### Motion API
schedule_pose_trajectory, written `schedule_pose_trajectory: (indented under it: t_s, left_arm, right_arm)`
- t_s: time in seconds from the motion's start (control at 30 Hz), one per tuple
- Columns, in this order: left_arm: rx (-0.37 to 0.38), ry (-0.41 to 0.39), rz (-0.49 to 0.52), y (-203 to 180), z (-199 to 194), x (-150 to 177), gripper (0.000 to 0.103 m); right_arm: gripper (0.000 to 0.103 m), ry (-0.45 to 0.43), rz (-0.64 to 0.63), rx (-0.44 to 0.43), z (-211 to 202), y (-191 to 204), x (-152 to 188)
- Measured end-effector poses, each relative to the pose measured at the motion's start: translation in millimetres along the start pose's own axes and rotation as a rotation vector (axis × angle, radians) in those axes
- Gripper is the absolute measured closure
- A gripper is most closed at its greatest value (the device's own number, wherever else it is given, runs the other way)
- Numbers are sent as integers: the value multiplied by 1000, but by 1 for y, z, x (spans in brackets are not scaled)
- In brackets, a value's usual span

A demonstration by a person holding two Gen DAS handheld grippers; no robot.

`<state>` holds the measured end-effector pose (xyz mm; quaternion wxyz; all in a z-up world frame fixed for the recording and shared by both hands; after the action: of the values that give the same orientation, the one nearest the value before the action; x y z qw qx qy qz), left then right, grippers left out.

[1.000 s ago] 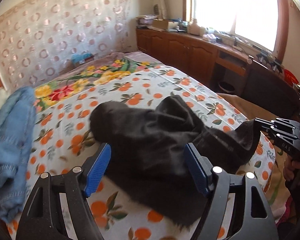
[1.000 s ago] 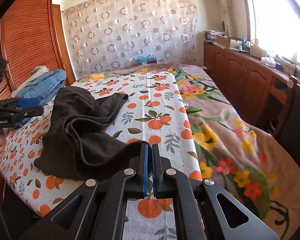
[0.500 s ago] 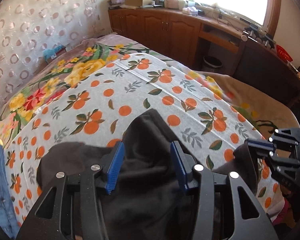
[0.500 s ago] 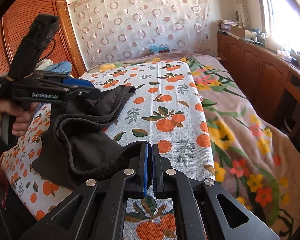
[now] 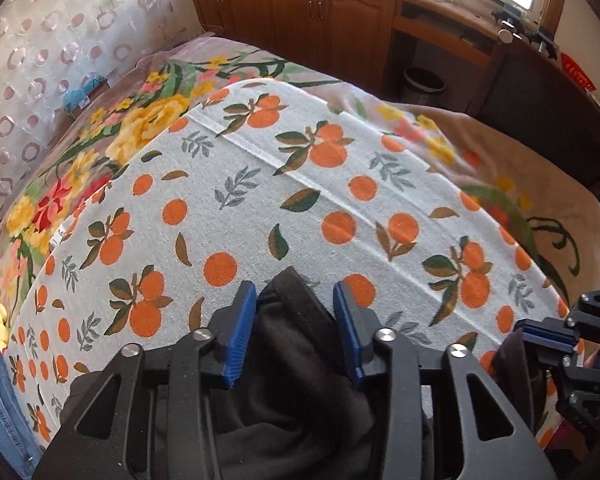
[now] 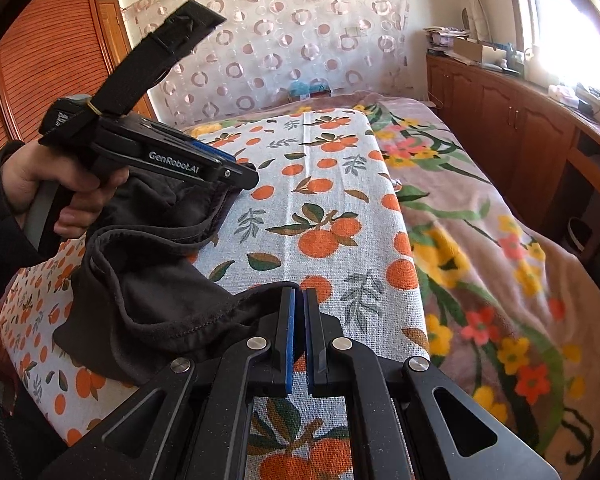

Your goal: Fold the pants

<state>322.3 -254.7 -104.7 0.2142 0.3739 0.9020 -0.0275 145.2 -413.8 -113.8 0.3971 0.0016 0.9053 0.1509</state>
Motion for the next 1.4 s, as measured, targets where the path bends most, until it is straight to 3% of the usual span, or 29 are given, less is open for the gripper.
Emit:
schedule_pose_trajectory:
  t_s: [0.1,0.27,0.43,0.6,0.8,1.03,1.23,1.4]
  left_arm:
    - [1,-16,-19,7,-1,3,88]
    - [8,-101,-88,33,-25,17,92]
    - [-32,-194,-155,72,-67,35,93]
    - [-117,-306,-238,126,-122,52,93]
    - [-220,-399,-311,183,-187,63,94]
    - [-340,-506,-376,224,-256,70,94]
    - [-377,-590,-406,227,-293,91,94]
    - [-356,-594,-407,209,-283,127,94]
  right_arm:
    - [100,3,-8,6,1,2,-1]
    - [100,4,-24,14,-4,4,-9]
    - [100,-38,-63,38,-18,10,-30]
    - [100,-101,-136,60,-26,27,-70]
    - [100,-197,-194,43,-33,56,-140]
    - [100,-313,-226,9,-42,97,-218]
    - [100,-419,-233,-6,-66,119,-229]
    - [100,-422,-238,-7,-68,117,-179]
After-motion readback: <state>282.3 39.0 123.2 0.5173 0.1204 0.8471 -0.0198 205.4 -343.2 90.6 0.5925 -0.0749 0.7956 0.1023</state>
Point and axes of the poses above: each gripper's, at about its wrist camera, not at the fingertips, and z roughly the way its jaws point, y to its left, x to its underside, the point moved 1 cm from there along z, roughly the way its jaws point, and after that the axes turned 6 degrees about z, right-handed, at the moved point
